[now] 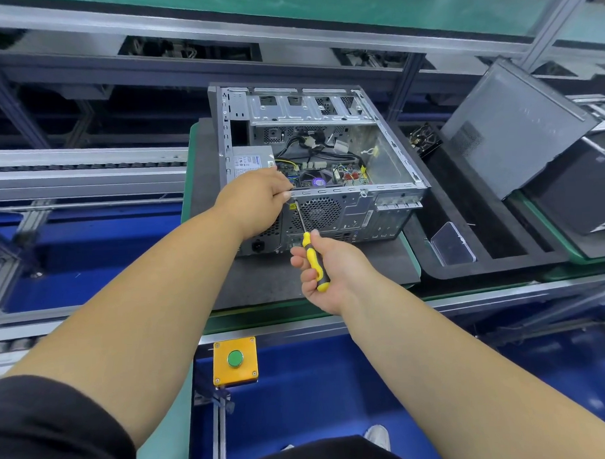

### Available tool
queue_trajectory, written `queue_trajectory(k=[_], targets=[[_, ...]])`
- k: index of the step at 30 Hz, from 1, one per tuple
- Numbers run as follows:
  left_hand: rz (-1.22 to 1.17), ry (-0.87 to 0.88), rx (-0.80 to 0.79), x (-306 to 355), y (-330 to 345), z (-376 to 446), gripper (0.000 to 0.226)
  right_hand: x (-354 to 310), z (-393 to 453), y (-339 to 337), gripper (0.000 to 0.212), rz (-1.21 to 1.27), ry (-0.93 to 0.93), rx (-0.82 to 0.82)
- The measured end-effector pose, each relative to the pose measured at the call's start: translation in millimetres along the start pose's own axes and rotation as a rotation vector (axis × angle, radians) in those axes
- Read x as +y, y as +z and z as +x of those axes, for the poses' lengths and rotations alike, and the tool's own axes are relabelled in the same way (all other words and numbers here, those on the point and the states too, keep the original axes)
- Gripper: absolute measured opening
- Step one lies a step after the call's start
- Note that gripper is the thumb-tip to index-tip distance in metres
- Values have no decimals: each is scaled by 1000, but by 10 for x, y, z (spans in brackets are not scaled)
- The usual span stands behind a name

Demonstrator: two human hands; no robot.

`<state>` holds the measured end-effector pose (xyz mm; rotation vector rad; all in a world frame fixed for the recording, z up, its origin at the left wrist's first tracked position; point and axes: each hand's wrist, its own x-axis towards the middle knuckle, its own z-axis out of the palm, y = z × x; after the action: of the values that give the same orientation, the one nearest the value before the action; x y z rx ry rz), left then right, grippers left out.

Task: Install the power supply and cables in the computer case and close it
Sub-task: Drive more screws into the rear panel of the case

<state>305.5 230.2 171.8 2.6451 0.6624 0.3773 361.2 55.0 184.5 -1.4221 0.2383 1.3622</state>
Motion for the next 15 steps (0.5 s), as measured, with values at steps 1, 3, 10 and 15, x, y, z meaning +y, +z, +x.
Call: queue_trajectory(k=[1,3,10,15], targets=[[-5,-1,0,-2,1,1,27,-6,-4,0,42,13,0,1],[-6,2,4,-7,4,2,27,4,-14,6,36,16,-19,28],[-3,9,9,-20,11,9,28,44,-20,51,34,-118,-100,135],[5,6,15,-21,19,5,27,9,-42,104,43,-122,-88,134]])
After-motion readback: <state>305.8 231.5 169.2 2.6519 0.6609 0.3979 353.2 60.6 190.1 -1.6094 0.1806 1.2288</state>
